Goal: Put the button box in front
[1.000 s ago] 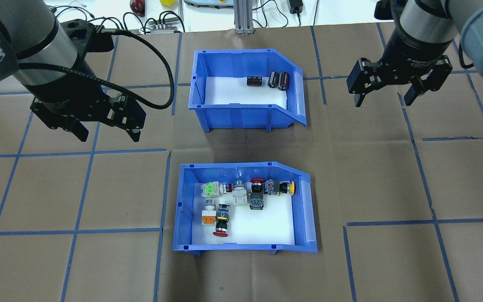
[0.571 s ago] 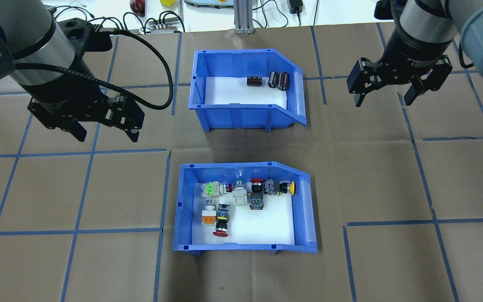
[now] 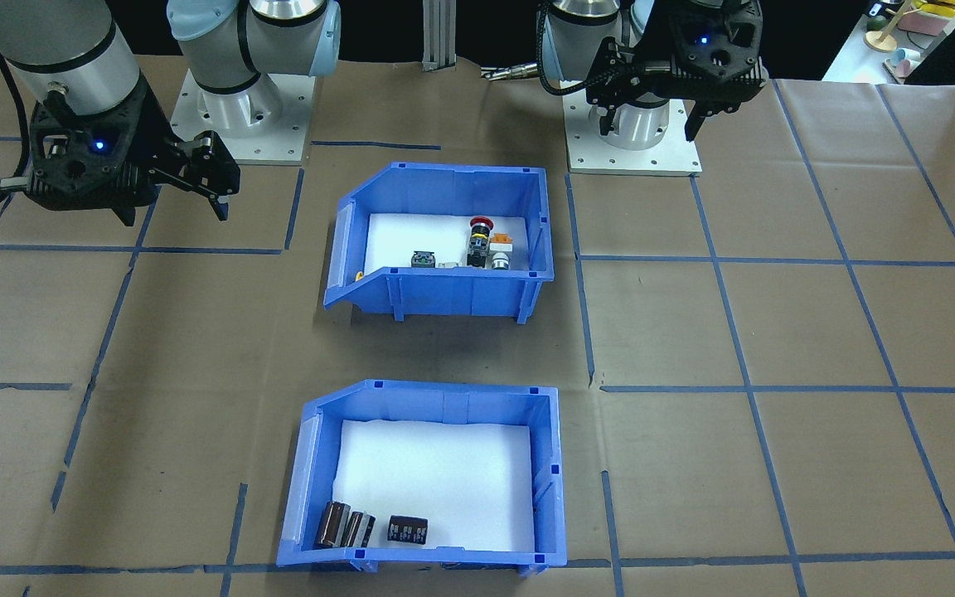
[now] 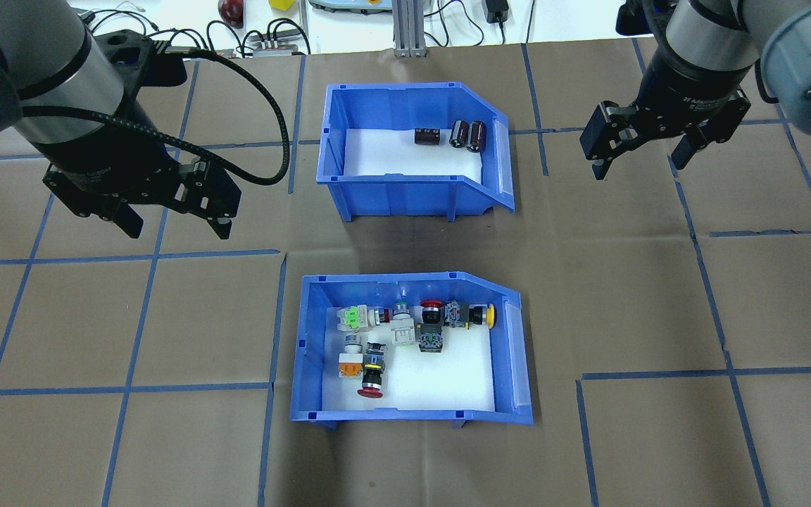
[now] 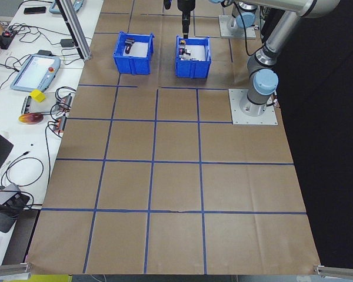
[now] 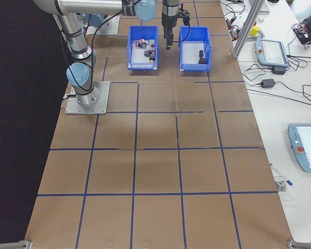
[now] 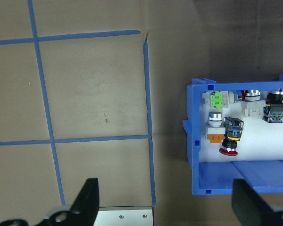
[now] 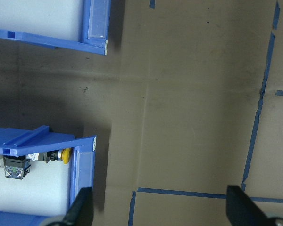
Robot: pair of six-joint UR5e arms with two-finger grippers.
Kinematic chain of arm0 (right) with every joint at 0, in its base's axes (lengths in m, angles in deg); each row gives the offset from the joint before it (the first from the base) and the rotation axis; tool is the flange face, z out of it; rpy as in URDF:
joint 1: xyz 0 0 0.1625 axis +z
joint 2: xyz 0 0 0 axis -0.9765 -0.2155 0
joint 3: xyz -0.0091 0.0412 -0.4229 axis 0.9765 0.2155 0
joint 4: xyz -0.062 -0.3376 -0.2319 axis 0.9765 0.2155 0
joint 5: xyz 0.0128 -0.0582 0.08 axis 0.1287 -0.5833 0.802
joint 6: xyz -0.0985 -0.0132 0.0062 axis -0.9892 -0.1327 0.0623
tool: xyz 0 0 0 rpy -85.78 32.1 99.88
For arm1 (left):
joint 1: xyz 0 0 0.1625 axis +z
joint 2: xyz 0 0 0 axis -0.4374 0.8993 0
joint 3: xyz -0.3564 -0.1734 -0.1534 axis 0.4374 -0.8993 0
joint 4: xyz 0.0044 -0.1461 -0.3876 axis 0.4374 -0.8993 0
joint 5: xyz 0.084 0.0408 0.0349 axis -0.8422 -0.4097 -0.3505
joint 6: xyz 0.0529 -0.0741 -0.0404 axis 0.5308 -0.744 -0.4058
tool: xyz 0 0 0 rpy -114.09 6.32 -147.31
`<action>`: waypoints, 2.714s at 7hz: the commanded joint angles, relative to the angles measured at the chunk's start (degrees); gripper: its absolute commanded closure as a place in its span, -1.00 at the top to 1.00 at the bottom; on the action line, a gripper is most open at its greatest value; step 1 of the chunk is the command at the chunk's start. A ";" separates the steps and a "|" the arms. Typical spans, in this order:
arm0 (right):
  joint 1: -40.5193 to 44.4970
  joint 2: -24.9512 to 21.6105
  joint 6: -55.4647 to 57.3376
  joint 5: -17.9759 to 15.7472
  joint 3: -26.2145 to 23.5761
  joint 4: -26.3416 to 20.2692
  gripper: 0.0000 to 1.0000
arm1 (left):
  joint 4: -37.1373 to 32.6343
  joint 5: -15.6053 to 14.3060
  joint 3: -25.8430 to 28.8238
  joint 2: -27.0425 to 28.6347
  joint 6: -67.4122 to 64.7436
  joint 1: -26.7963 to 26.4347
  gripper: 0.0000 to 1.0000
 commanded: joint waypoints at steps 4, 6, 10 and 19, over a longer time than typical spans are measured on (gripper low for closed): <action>0.54 7.26 -14.23 -0.28 0.94 6.04 1.00 | 5.99 0.61 -3.89 1.44 -4.53 0.70 0.99; 0.97 8.23 -25.19 0.33 0.94 8.42 1.00 | 9.49 0.71 -9.08 -1.90 -25.35 0.09 0.99; 6.57 16.82 -49.03 -0.54 12.50 8.34 1.00 | 9.31 3.96 -26.46 -11.75 -79.95 -9.79 0.97; 24.61 34.77 -61.12 0.95 26.34 8.51 1.00 | 43.95 2.84 -39.65 -0.25 -114.43 -26.90 0.96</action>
